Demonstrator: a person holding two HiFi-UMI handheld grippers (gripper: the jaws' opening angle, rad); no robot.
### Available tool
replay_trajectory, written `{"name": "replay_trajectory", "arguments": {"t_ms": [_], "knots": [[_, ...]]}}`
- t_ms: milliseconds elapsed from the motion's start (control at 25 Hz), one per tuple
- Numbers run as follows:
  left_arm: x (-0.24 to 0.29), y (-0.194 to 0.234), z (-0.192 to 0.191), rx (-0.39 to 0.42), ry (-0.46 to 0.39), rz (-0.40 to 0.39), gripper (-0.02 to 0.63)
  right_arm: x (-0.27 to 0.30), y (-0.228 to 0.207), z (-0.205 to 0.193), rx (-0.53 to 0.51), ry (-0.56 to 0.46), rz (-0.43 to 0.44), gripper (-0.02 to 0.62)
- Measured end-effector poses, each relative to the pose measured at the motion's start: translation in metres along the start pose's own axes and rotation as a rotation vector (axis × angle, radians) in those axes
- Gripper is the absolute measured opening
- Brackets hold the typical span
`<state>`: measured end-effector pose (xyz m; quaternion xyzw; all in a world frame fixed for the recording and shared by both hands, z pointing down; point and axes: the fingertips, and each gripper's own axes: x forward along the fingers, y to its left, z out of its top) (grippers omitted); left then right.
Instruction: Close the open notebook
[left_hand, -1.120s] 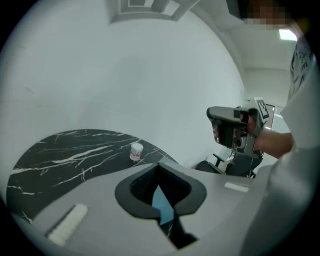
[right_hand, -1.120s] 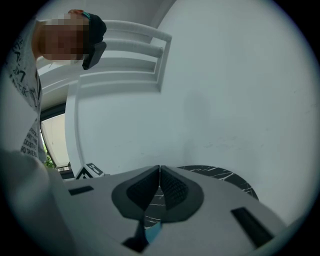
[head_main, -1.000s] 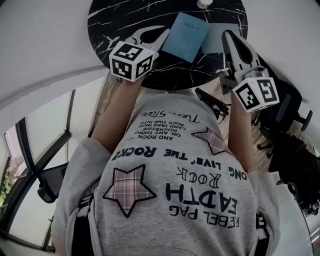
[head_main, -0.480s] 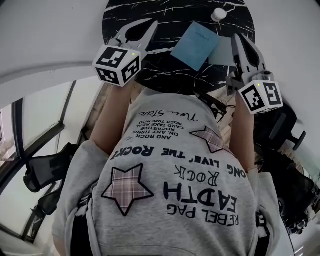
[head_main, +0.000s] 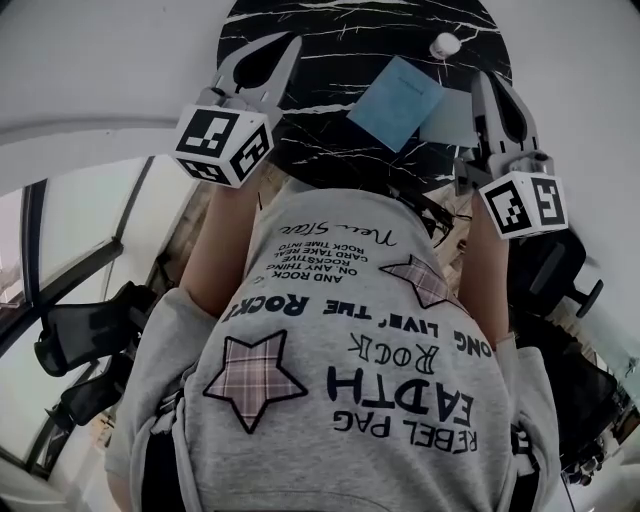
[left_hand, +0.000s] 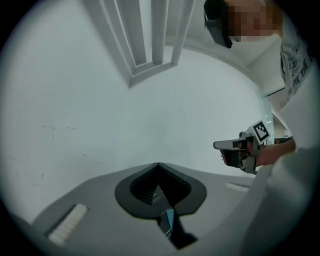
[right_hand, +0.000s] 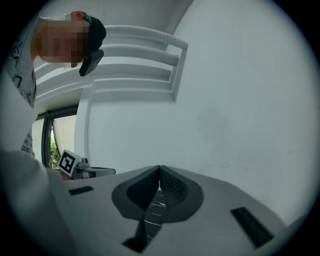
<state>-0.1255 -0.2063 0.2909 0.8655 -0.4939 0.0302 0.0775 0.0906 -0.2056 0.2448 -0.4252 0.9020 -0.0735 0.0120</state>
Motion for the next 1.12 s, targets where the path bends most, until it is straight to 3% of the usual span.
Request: {"name": "replay_trajectory", "arguments": {"t_ms": [280, 1120], "knots": [[-0.012, 0.005, 0.025, 0.047, -0.099, 0.051, 0.009, 0.001, 0.005, 0.007, -0.015, -0.008, 0.008, 0.012], [-0.025, 0.007, 0.026, 0.036, -0.111, 0.062, 0.009, -0.001, 0.015, 0.010, -0.030, -0.027, 0.012, 0.012]]}}
